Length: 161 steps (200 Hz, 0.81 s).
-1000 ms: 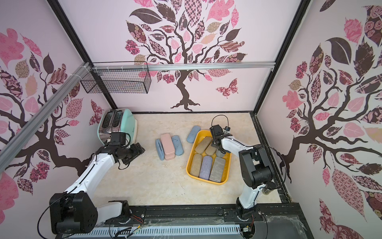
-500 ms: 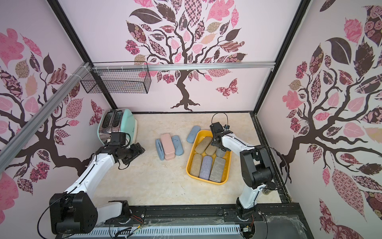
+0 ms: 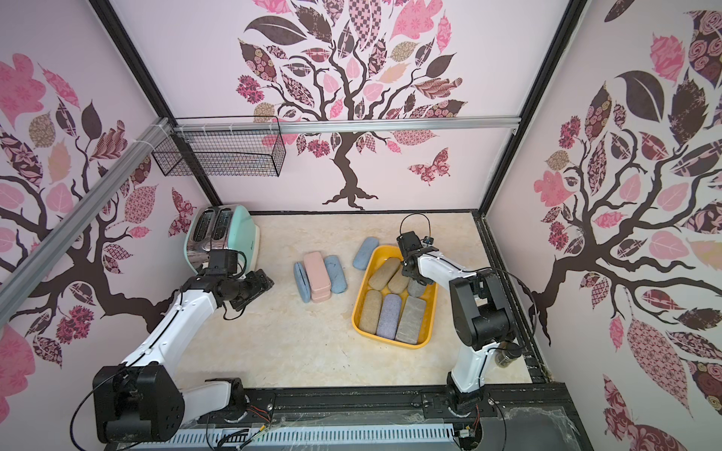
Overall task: Put the glasses cases into the storage boxes
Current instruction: Adjust the glasses case in the storage box.
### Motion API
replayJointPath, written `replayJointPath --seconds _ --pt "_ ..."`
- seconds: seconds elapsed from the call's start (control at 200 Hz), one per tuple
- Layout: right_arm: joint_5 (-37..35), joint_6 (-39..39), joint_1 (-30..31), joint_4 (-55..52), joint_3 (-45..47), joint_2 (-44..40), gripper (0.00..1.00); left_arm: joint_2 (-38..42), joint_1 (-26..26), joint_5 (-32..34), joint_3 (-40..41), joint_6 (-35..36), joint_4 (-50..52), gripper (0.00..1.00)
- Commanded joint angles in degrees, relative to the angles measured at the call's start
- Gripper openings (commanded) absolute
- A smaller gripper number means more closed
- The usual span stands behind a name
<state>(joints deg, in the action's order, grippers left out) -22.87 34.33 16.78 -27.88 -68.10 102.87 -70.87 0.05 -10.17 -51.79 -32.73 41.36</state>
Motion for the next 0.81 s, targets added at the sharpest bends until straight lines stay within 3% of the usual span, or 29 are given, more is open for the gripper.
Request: replayJointPath --seconds 0.0,0.385,0.5,0.66,0.8 --pt "0.99 -1.48 -0.27 -3.21 -3.50 -2.12 0.61 0.82 -0.13 0.51 0.11 0.46 -0.50 0.84" --pt "4.64 -7.98 -0.58 -16.09 -12.34 -2.85 0.60 1.26 -0.14 0.48 0.22 0.35 -0.56 0.84" --pt "5.74 -2.92 -1.75 -18.39 -11.66 -2.16 0.58 1.43 -0.12 0.51 0.23 0.32 -0.57 0.84" --pt "11.62 11.47 -1.89 -8.74 -2.62 -7.01 0.59 1.34 -0.12 0.33 0.20 0.29 -0.62 0.84" --pt "9.82 19.12 -1.86 -4.24 -0.53 -7.96 0.59 1.69 -0.17 0.68 0.36 0.36 -0.41 0.84"
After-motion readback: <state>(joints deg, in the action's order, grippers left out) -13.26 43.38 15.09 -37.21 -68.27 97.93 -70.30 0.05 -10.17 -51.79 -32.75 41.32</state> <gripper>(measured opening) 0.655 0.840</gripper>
